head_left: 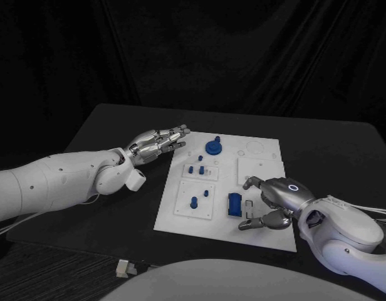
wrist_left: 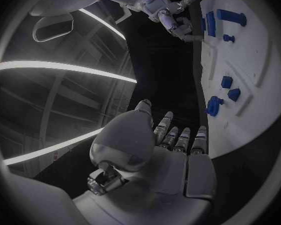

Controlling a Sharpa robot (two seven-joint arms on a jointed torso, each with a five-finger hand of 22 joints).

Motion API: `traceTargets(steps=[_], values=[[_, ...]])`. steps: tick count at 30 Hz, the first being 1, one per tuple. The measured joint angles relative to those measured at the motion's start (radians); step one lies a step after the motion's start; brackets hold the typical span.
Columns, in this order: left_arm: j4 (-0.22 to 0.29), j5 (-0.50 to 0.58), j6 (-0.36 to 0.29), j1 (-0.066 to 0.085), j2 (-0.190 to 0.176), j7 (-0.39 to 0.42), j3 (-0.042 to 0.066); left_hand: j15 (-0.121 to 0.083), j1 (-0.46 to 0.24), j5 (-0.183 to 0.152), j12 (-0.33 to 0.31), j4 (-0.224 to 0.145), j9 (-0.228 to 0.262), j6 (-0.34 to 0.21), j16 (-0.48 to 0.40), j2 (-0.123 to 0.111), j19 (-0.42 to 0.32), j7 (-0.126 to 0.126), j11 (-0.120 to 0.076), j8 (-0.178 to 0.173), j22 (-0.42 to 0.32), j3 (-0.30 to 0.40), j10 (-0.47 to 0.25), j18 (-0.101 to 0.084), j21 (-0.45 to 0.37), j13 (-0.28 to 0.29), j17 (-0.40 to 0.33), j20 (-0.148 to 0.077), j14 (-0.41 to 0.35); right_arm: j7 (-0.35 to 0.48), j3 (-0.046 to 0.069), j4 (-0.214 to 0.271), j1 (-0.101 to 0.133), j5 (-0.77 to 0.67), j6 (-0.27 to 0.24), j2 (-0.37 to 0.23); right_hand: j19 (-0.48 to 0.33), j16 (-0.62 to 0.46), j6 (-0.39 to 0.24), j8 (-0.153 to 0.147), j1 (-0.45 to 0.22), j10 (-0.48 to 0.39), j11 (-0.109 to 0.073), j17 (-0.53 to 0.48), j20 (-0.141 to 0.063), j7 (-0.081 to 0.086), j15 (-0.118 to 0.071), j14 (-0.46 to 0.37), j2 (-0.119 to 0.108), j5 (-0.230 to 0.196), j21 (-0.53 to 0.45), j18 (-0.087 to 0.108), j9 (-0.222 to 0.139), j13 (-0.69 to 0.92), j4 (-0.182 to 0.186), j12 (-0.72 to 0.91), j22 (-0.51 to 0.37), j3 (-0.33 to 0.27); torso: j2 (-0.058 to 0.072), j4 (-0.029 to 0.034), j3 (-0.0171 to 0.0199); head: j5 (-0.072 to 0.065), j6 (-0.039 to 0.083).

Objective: Assemble the parts on the task board

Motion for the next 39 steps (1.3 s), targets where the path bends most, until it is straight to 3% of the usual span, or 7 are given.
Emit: traceTargets(steps=[5, 9, 16, 19, 23, 29, 39], values=[[0.0, 0.0, 0.0, 0.0, 0.0, 0.001, 0.0, 0.0, 0.0, 0.0, 0.0, -0.003, 0.0, 0.004, 0.0, 0.0, 0.004, 0.004, 0.0, 0.0, 0.0, 0.003, 0.0, 0.0, 0.0, 0.0, 0.0, 0.004, 0.0, 0.018, 0.001, 0.017, 0.054, 0.059, -0.018, -0.04, 0.0, 0.0, 0.054, 0.031, 0.052, -0.003, -0.007, 0.0, 0.0, -0.007, -0.005, 0.001, 0.096, 0.074, 0.02, 0.0, 0.011, 0.0, -0.007, 0.0, 0.001, 0.044, 0.0, 0.0, 0.0, -0.001, 0.0], [-0.001, 0.0, -0.001, 0.0, 0.0, 0.003, 0.0, 0.0, 0.004, 0.003, 0.0, -0.003, 0.001, 0.004, 0.0, -0.004, 0.004, 0.004, 0.0, 0.004, 0.001, 0.003, 0.0, 0.0, 0.0, 0.0, 0.0, 0.004, 0.0, 0.024, 0.001, 0.022, 0.106, 0.141, -0.014, -0.067, 0.001, 0.0, 0.301, 0.076, 0.075, -0.002, -0.028, 0.0, -0.018, -0.037, -0.023, 0.001, 0.159, 0.174, 0.047, 0.0, 0.037, 0.0, -0.011, 0.0, 0.001, 0.04, 0.0, 0.0001, 0.0, -0.002, 0.0], [-0.002, 0.0, -0.003, 0.0, 0.002, 0.004, 0.0, 0.0, 0.011, 0.01, 0.0, -0.011, 0.001, 0.013, 0.0, -0.011, 0.004, 0.005, 0.007, 0.005, 0.001, 0.0, 0.007, 0.0, 0.0, 0.001, 0.0, 0.004, 0.0, -0.003, 0.002, 0.007, 0.196, 0.314, 0.082, -0.093, 0.002, -0.02, 0.652, -0.192, 0.158, -0.002, -0.048, 0.0, -0.041, -0.072, -0.041, 0.002, 0.192, 0.355, 0.063, 0.0, 0.007, 0.0, -0.027, 0.0, 0.001, 0.028, 0.0, 0.0001, 0.0, -0.006, 0.0], [-0.002, 0.0, -0.004, 0.0, 0.004, 0.004, 0.0, 0.0, 0.011, 0.01, 0.0, -0.012, 0.002, 0.013, 0.0, -0.011, 0.004, 0.005, 0.007, 0.005, 0.001, 0.0, 0.007, 0.0, 0.0, 0.001, 0.0, 0.004, 0.0, -0.035, 0.002, -0.006, 0.217, 0.37, 0.147, -0.094, 0.002, -0.02, 0.692, -0.23, 0.186, -0.002, -0.048, 0.0, -0.041, -0.077, -0.049, 0.001, 0.187, 0.354, 0.074, 0.0, 0.008, 0.0, -0.043, 0.0, 0.001, 0.035, 0.0, 0.0007, -0.0001, -0.01, 0.0], [-0.002, 0.0, -0.004, 0.0, 0.007, 0.005, 0.0, -0.004, 0.011, 0.01, 0.0, -0.014, 0.002, 0.016, 0.0, -0.011, 0.004, 0.009, 0.007, 0.009, 0.001, -0.003, 0.007, 0.0, 0.0, 0.001, 0.0, 0.004, -0.004, -0.099, 0.001, -0.027, 0.231, 0.442, 0.258, -0.088, 0.002, -0.025, 0.771, -0.296, 0.214, -0.002, -0.056, 0.0, -0.056, -0.087, -0.061, 0.0, 0.177, 0.233, 0.113, -0.017, 0.017, 0.0, -0.067, 0.0, 0.001, 0.057, 0.0, 0.0008, -0.0004, -0.014, 0.0], [-0.002, 0.0, -0.005, 0.0, 0.007, 0.005, 0.0, -0.007, 0.011, 0.016, 0.0, -0.018, 0.002, 0.016, 0.0, -0.011, 0.004, 0.009, 0.008, 0.009, 0.001, 0.001, 0.008, 0.0, 0.0, 0.001, 0.0, 0.004, 0.0, -0.168, 0.001, -0.046, 0.236, 0.476, 0.369, -0.076, 0.002, -0.019, 0.872, -0.315, 0.151, -0.003, -0.071, 0.0, -0.063, -0.108, -0.068, 0.0, 0.187, 0.121, 0.171, -0.032, 0.063, 0.0, -0.053, 0.0, 0.001, 0.042, 0.001, 0.0012, -0.0002, -0.017, 0.0], [-0.001, 0.0, -0.005, 0.0, 0.007, 0.005, 0.0, -0.007, 0.011, 0.016, 0.0, -0.018, 0.002, 0.02, 0.0, -0.011, 0.004, 0.012, 0.01, 0.009, 0.001, 0.001, 0.01, 0.0, 0.0, 0.002, 0.0, 0.004, 0.0, -0.224, 0.001, -0.077, 0.228, 0.465, 0.46, -0.05, 0.002, -0.019, 0.907, -0.364, 0.085, -0.005, -0.08, 0.0, -0.07, -0.114, -0.075, 0.0, 0.208, 0.129, 0.172, -0.032, 0.099, 0.0, -0.04, 0.0, 0.0, 0.041, 0.001, 0.0006, 0.0, -0.023, 0.0]])
